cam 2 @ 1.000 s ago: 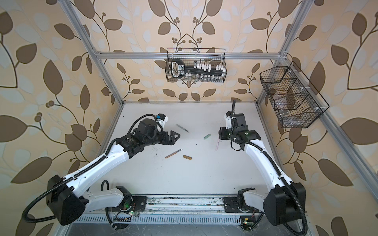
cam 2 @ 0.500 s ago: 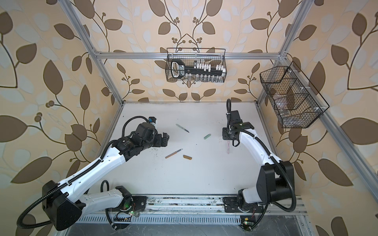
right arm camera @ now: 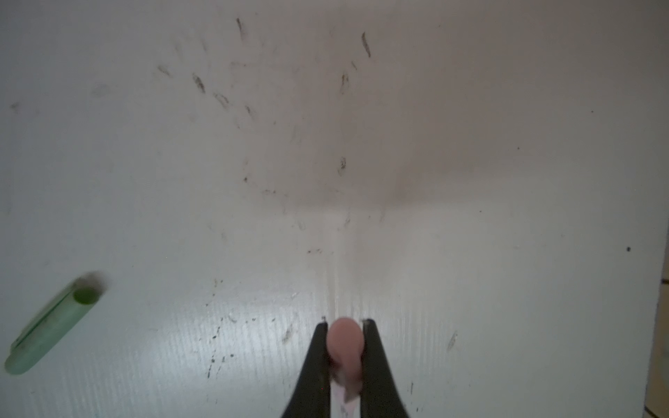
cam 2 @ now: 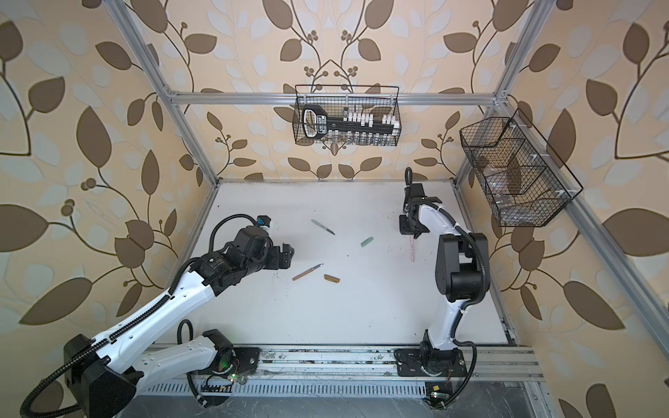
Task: Insert pens into pen caps
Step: Place a pen at the middle-right of the table.
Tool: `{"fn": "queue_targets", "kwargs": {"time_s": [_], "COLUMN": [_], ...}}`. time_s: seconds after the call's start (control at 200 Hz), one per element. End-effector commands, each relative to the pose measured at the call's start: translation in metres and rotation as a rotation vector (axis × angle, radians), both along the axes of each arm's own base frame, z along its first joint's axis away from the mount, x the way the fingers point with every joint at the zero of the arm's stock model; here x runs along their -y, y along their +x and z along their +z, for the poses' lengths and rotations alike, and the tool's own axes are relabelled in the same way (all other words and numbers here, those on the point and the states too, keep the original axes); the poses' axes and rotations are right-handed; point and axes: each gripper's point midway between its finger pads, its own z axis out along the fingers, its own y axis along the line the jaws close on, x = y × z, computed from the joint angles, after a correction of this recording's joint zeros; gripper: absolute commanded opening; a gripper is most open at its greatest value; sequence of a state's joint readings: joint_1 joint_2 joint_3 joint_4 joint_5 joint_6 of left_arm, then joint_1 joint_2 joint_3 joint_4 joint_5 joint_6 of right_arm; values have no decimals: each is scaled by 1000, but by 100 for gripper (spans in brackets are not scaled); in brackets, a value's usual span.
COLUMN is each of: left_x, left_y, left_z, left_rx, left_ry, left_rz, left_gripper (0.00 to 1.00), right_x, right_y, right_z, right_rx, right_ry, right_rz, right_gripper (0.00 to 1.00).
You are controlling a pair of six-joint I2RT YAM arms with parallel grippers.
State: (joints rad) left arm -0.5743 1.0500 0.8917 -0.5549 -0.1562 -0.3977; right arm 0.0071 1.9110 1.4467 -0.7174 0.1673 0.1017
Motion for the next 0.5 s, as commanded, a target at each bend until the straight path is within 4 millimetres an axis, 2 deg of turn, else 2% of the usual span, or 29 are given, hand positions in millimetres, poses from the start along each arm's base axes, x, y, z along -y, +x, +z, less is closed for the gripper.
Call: {"fn": "queue_targets", "kwargs": {"time_s": [0.0,0.16,0.31,0.415,0.495], "left_x": [3,-2,-8,-11,-12], "left_y": [1,-1,-5,-6,-6], "left_z": [2,4,7,10,11], "left_rx": [10,6,20,34,42], "left_ry": [-32,-15,-8,-5,-7], "left_rz": [-2,12,19,27,33], "left_gripper": [99,99,99,99,99], "right_x": [2,2,6,7,4], "right_y": [5,11,13,14,17], "right_z": [-11,-25,-39,-41,-35], "right_rx": [-46,-65,-79,-78,-57], "right_ry": [15,22,35,33,48], "right_rz": [32,32,13,11,17], "right_gripper": [4,13,33,39,44]}}
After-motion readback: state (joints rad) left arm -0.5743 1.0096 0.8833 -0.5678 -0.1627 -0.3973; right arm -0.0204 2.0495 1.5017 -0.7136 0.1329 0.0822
